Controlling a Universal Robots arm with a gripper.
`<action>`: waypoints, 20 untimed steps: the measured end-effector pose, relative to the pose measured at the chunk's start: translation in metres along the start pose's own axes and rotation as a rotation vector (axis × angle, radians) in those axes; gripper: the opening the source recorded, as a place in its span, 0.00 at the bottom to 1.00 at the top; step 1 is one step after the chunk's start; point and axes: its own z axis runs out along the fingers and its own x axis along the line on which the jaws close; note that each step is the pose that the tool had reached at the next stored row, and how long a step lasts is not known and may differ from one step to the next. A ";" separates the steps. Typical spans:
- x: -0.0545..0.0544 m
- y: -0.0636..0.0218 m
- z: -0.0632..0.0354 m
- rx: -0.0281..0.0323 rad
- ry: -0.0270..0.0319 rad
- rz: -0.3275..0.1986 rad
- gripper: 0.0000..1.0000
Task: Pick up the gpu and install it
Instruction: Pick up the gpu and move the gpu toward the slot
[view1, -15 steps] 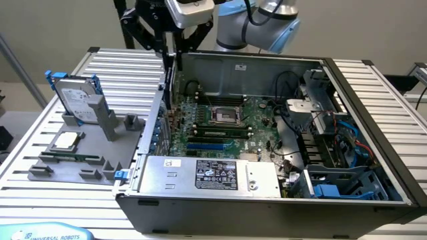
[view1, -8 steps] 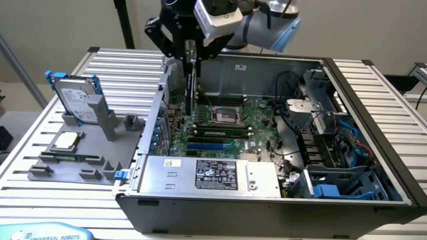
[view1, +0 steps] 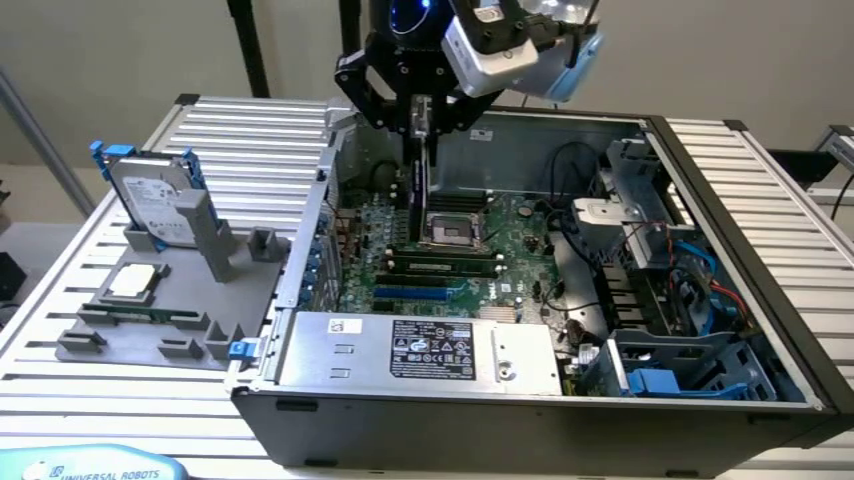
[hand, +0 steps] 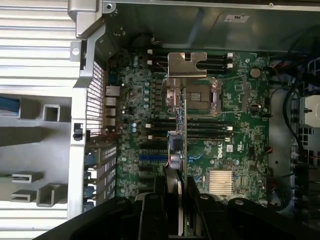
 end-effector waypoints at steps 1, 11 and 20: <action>-0.004 -0.0002 0.0016 0.0007 0.0000 0.000 0.27; -0.045 0.0037 0.0148 0.0185 0.0060 0.000 0.27; -0.056 0.0083 0.0215 0.0275 0.0145 0.001 0.27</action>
